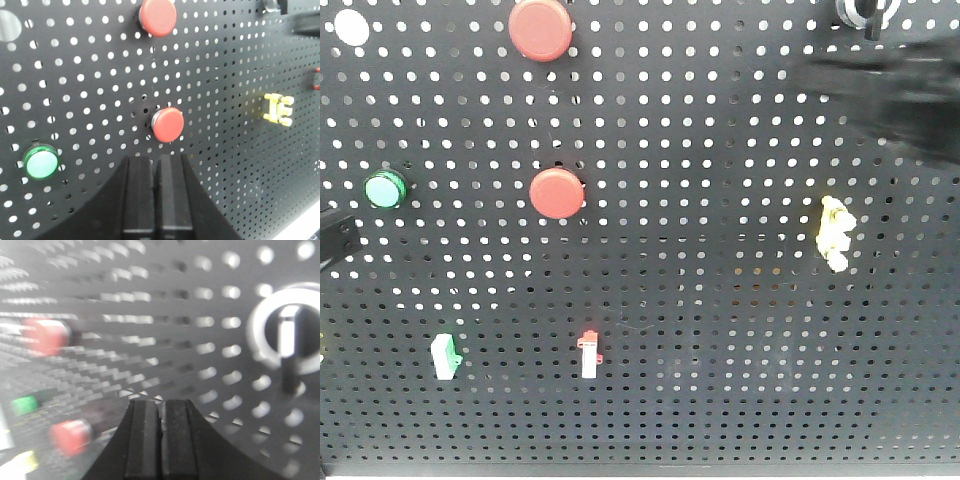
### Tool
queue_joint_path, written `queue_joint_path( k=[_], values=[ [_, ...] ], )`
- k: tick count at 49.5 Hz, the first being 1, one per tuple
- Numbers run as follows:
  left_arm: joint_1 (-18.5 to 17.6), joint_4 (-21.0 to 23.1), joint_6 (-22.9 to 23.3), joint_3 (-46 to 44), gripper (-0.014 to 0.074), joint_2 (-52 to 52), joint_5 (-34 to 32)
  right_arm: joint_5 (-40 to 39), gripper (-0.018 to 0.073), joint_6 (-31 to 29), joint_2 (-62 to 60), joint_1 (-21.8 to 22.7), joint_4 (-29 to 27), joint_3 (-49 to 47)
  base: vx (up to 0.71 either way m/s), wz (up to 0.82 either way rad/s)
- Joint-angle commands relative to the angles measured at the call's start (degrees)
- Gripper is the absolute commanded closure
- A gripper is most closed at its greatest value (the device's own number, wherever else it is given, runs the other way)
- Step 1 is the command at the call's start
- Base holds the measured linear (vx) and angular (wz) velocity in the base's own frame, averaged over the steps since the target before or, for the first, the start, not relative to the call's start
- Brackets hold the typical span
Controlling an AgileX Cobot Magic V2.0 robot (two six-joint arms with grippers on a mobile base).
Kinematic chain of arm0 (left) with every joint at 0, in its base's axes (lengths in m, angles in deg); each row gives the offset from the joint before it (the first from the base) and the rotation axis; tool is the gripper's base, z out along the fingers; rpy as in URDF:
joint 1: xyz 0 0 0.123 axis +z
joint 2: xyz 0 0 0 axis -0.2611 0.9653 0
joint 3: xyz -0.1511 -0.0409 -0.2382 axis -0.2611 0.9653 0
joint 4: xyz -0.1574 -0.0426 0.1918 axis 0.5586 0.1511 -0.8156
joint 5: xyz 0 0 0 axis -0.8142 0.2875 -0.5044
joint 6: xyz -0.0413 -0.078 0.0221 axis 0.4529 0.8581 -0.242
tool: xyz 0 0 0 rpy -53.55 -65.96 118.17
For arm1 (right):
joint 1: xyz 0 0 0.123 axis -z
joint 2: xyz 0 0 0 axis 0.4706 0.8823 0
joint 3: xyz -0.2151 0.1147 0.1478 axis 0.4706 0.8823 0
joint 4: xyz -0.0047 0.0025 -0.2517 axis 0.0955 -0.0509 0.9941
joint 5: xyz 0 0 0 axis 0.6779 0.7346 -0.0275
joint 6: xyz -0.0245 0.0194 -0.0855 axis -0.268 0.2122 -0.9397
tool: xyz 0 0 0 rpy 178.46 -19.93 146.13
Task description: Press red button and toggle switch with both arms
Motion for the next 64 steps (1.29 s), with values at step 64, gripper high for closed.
queue_joint_path(
  k=[64],
  values=[
    [-0.1,0.7,0.5,-1.5,0.0594,0.0,-1.4,-7.9,0.0562,15.6,0.4,0.0,23.1,-5.7,0.0,0.0]
  ],
)
